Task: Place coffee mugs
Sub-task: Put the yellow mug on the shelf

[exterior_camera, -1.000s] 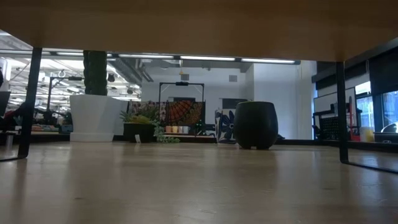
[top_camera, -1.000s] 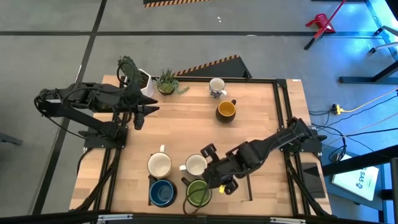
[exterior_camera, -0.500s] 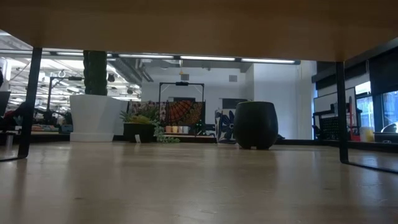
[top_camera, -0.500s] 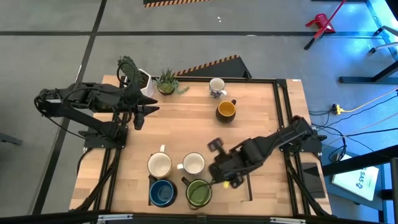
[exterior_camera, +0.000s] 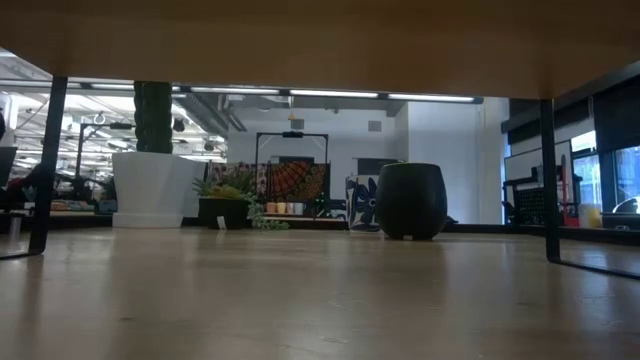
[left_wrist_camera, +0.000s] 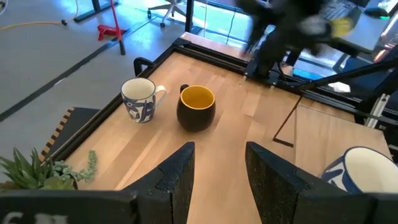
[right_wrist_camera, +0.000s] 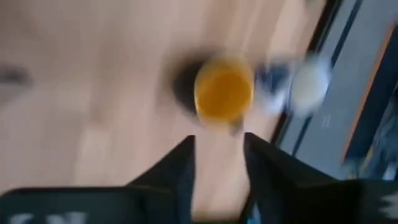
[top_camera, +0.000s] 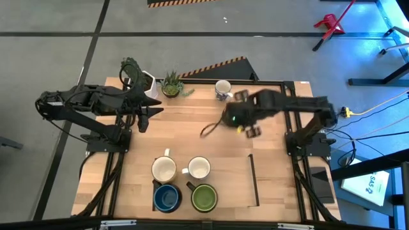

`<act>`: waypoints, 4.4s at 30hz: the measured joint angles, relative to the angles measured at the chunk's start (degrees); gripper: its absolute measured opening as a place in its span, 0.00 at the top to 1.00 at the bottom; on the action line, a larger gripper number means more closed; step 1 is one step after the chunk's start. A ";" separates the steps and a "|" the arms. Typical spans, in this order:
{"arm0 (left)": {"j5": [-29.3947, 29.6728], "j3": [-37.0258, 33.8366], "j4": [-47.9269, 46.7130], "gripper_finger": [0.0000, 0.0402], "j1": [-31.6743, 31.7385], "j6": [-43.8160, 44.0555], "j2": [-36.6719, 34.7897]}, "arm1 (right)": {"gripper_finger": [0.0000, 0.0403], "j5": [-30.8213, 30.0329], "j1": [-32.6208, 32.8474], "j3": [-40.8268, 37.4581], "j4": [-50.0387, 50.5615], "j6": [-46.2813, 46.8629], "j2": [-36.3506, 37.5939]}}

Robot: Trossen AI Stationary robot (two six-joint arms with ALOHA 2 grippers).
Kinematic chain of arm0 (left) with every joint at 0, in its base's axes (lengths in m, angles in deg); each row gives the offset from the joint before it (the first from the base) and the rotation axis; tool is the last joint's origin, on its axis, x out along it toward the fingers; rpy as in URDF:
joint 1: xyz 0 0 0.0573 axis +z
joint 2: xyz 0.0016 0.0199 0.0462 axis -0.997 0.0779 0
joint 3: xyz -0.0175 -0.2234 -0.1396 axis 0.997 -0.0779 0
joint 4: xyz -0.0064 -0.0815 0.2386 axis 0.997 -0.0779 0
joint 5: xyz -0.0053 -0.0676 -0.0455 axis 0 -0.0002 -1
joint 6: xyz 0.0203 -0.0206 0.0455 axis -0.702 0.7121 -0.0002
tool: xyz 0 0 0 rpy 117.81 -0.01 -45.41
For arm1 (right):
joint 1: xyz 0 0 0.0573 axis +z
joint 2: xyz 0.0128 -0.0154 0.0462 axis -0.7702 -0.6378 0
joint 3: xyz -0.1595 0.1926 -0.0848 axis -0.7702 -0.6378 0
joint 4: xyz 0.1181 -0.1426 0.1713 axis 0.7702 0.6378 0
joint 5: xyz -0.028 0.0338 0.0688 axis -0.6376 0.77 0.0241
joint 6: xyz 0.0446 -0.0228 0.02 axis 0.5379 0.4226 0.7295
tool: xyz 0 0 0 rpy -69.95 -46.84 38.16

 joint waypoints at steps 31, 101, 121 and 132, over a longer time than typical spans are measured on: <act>5.97 0.00 -0.04 0.66 0.02 -0.46 -0.04 | 0.56 14.95 -17.71 -41.56 -39.85 -19.11 3.89; 5.84 0.00 -2.84 0.66 0.00 0.07 -0.03 | 1.00 24.44 39.99 9.63 -4.84 2.01 -7.17; 5.53 0.00 -2.86 0.66 0.00 0.04 -0.04 | 1.00 30.95 36.10 9.61 -3.77 2.23 -10.06; 5.51 0.00 -2.85 0.66 0.00 0.03 -0.04 | 1.00 33.02 36.06 9.63 -3.78 2.60 -10.08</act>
